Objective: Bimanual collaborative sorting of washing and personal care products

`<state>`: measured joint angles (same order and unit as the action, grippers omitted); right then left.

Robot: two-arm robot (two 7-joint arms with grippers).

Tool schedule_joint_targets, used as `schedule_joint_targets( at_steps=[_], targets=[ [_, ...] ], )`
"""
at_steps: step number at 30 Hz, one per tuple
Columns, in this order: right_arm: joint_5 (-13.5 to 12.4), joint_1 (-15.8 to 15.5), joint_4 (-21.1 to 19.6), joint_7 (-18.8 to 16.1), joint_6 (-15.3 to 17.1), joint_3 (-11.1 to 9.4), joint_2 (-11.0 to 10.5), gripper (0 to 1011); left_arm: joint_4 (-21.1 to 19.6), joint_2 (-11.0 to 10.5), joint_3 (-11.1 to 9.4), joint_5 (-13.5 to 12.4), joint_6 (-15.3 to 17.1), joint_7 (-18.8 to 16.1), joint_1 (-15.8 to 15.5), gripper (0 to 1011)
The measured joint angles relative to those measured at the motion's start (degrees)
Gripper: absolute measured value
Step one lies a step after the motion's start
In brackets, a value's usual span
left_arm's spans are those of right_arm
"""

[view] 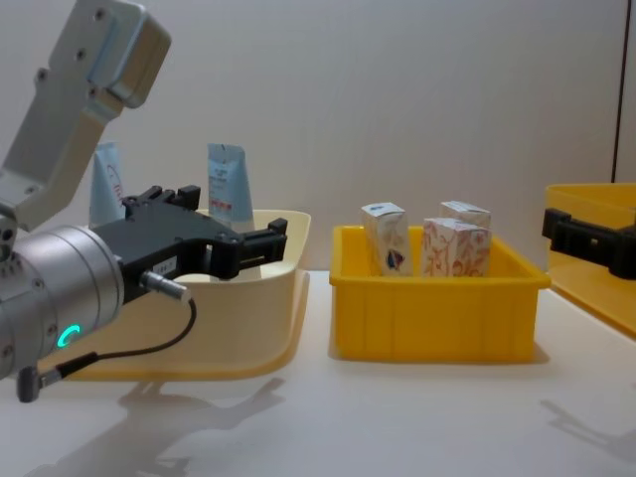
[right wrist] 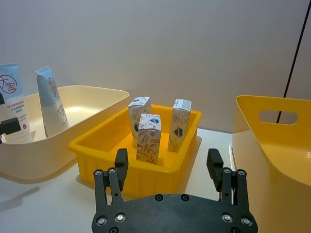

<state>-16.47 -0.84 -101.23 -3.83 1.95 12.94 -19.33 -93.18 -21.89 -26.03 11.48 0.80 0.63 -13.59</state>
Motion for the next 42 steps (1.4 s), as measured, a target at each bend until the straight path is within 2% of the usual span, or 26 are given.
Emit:
schedule_joint_targets(
  at_steps=[19, 35, 42],
  targets=[
    [0.00, 0.00, 0.00, 0.00, 0.00, 0.00, 0.00, 1007, 0.00, 0.06, 0.14, 0.04, 0.12, 0.06, -0.01, 1003],
    [0.00, 0.00, 0.00, 0.00, 0.00, 0.00, 0.00, 1007, 1.02, 1.98, 1.95, 3.29, 4.18, 1.59, -1.88, 1003],
    [0.00, 0.00, 0.00, 0.00, 0.00, 0.00, 0.00, 1007, 2.05, 2.98, 2.19, 3.70, 5.71, 1.68, -2.93, 1003]
  ],
)
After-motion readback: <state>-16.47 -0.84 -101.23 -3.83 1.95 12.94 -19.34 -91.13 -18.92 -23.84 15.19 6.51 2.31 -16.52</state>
